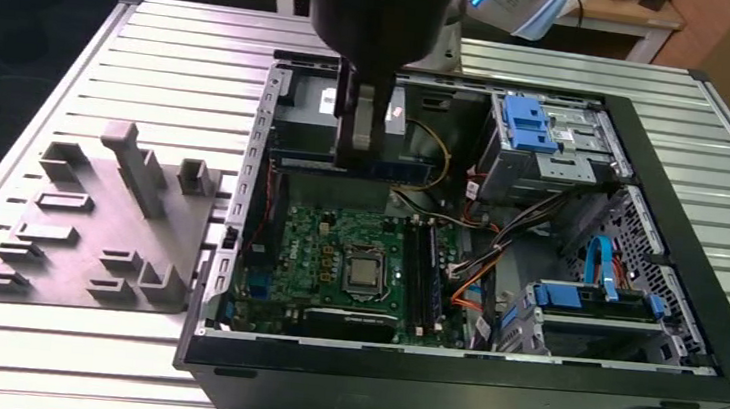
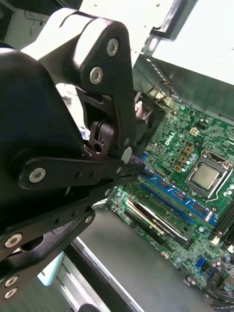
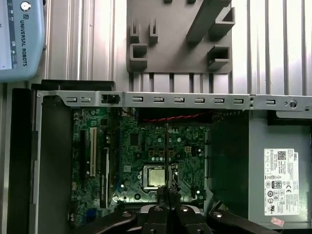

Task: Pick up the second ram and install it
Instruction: 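Pick up the second ram and move it above second insertion slot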

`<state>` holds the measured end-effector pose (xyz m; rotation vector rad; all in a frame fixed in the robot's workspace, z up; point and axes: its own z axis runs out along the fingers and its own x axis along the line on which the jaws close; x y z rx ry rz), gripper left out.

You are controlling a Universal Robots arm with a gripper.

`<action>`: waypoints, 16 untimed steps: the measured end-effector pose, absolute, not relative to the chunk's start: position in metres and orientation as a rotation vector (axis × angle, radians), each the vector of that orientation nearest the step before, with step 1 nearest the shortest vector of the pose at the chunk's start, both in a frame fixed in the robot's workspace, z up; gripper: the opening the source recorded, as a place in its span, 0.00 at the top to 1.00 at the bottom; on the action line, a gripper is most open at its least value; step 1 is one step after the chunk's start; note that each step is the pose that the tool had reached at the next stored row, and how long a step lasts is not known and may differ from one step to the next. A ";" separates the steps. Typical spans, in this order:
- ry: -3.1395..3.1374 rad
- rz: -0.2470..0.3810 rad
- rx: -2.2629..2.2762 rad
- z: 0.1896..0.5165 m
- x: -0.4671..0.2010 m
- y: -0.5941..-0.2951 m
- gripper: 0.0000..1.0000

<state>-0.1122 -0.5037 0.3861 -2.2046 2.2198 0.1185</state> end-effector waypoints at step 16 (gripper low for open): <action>2.220 0.119 -2.205 0.357 -0.078 -0.504 0.92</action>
